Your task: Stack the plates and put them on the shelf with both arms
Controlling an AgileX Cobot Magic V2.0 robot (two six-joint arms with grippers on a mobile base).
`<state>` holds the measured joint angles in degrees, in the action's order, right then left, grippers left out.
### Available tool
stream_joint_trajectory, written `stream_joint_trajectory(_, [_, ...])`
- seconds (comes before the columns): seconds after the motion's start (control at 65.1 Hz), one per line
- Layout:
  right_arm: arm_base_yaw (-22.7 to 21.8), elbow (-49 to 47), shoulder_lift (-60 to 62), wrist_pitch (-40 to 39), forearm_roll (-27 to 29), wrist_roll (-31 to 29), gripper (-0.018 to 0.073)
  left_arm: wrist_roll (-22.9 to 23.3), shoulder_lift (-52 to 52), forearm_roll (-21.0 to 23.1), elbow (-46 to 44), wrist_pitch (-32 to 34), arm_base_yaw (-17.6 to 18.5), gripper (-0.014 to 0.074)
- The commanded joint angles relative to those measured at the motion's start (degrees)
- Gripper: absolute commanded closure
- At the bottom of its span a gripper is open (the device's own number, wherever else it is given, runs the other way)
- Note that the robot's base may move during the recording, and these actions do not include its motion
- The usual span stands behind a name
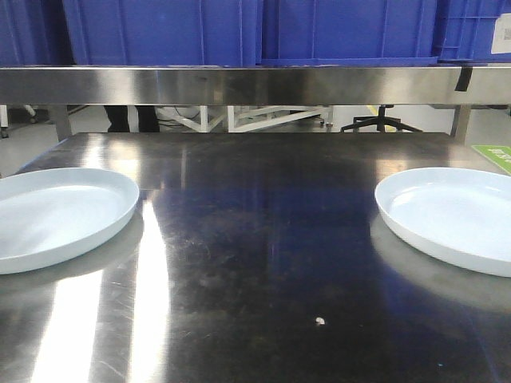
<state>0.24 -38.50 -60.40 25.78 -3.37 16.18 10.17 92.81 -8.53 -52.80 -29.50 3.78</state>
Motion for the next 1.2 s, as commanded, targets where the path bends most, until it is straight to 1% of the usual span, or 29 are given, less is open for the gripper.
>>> stream_joint_trajectory(0.0, [0.12,-2.22,0.68,-4.02,-0.75,-0.5,-0.001,0.52,-1.24,0.0,-1.4,1.21,-0.03,0.0112])
stream_joint_trajectory(0.031, [0.12,-2.22,0.68,-4.02,-0.75,-0.5,-0.001,0.52,-1.24,0.29,-1.65,0.93,-0.03,0.0189])
stream_joint_trajectory(0.061, [0.12,-2.22,0.68,-4.02,-0.75,-0.5,-0.001,0.52,-1.24,0.67,-1.97,0.18,-0.03,0.0323])
stream_joint_trajectory(0.123, [0.12,-2.22,0.68,-4.02,-0.75,-0.5,-0.001,0.52,-1.48,1.32,-2.56,-0.63,-0.03,0.0534])
stream_joint_trajectory(0.138, [0.12,-2.22,0.68,-4.02,-0.75,-0.5,-0.001,0.39,-1.56,1.32,-2.83,-0.74,-0.03,0.0533])
stream_joint_trajectory(0.169, [0.12,-2.22,0.68,-4.02,-0.75,-0.5,-0.001,0.39,-1.83,1.32,-3.24,-0.97,0.11,0.048])
stream_joint_trajectory(0.184, [0.12,-2.22,0.68,-4.02,-0.75,-0.5,-0.001,0.39,-1.94,1.32,-3.47,-1.2,0.24,0.0471])
stream_joint_trajectory(0.276, [0.12,-2.22,0.68,-4.02,-0.75,-0.5,-0.001,0.39,-2.92,1.7,-5.33,-2.75,0.93,0.0491])
stream_joint_trajectory(0.353, [0.12,-2.22,0.68,-4.02,-0.75,-0.5,-0.001,0.39,-3.95,1.71,-7.04,-4.1,2.04,0.0491])
stream_joint_trajectory(0.522, [0.12,-2.22,0.68,-4.02,-0.75,-0.5,-0.001,0.39,-6.84,1.79,-11.4,-6.23,5.7,0.0491])
stream_joint_trajectory(0.707, [0.12,-2.22,0.68,-3.96,-0.75,-0.5,-0.001,0.39,-7.89,4.52,-15.85,-6.5,11.26,0.0491])
stream_joint_trajectory(0.86, [0.12,-2.22,0.68,-3.8,-0.75,-0.5,-0.001,-0.06,-7.23,7.65,-17.66,-4.26,17.35,0.0491])
stream_joint_trajectory(1.014, [0.12,-2.22,0.68,-3.8,-0.75,-0.5,-0.001,-0.06,-4.73,7.8,-19.26,-2.29,24.01,0.0491])
stream_joint_trajectory(1.183, [0.12,-2.22,0.68,-3.8,-0.75,-0.5,-0.001,-0.06,-0.14,7.9,-22.14,-1.09,28.66,0.0491])
